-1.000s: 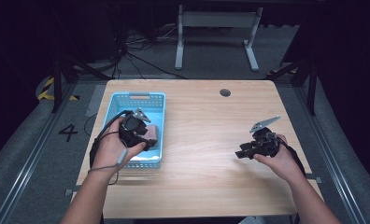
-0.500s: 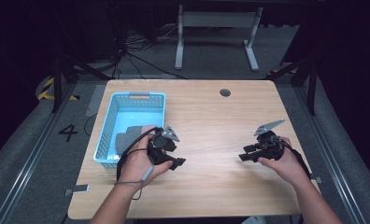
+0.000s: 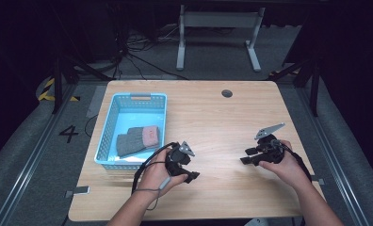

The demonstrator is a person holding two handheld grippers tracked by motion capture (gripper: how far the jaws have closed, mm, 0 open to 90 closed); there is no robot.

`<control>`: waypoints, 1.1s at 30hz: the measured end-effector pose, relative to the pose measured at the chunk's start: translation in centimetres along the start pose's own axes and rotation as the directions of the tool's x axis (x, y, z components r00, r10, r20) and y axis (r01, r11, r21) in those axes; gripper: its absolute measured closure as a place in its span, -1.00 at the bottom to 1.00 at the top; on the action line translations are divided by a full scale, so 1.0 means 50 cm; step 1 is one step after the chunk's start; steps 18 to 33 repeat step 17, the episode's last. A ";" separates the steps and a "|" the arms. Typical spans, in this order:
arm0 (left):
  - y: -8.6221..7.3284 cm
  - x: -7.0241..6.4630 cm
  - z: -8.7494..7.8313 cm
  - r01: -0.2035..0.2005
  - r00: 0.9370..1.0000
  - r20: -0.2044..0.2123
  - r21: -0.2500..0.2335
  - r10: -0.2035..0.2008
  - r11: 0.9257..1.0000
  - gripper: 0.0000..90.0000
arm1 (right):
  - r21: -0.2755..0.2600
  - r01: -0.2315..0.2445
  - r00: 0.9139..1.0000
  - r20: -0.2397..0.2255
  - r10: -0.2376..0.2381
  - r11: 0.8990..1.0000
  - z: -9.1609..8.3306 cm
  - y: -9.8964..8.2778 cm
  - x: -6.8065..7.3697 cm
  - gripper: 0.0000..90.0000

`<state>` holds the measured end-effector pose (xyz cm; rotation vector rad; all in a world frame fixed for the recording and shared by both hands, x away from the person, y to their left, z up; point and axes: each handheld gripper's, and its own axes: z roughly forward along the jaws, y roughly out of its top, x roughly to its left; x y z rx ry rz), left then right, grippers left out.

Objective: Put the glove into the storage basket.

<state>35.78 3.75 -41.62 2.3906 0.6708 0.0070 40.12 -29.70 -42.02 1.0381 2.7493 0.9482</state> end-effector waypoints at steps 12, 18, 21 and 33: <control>-0.009 -0.004 0.042 0.014 0.999 -0.031 0.046 -0.013 0.999 -0.28 | 0.004 0.027 0.999 0.017 -0.027 1.000 0.015 -0.011 -0.002 0.07; -0.009 -0.012 0.048 -0.020 0.998 -0.066 0.015 0.021 1.000 -0.34 | -0.037 0.036 0.998 0.055 -0.034 0.999 0.017 -0.015 -0.008 0.12; -0.009 -0.012 0.048 -0.020 0.998 -0.066 0.015 0.021 1.000 -0.34 | -0.037 0.036 0.998 0.055 -0.034 0.999 0.017 -0.015 -0.008 0.12; -0.009 -0.012 0.048 -0.020 0.998 -0.066 0.015 0.021 1.000 -0.34 | -0.037 0.036 0.998 0.055 -0.034 0.999 0.017 -0.015 -0.008 0.12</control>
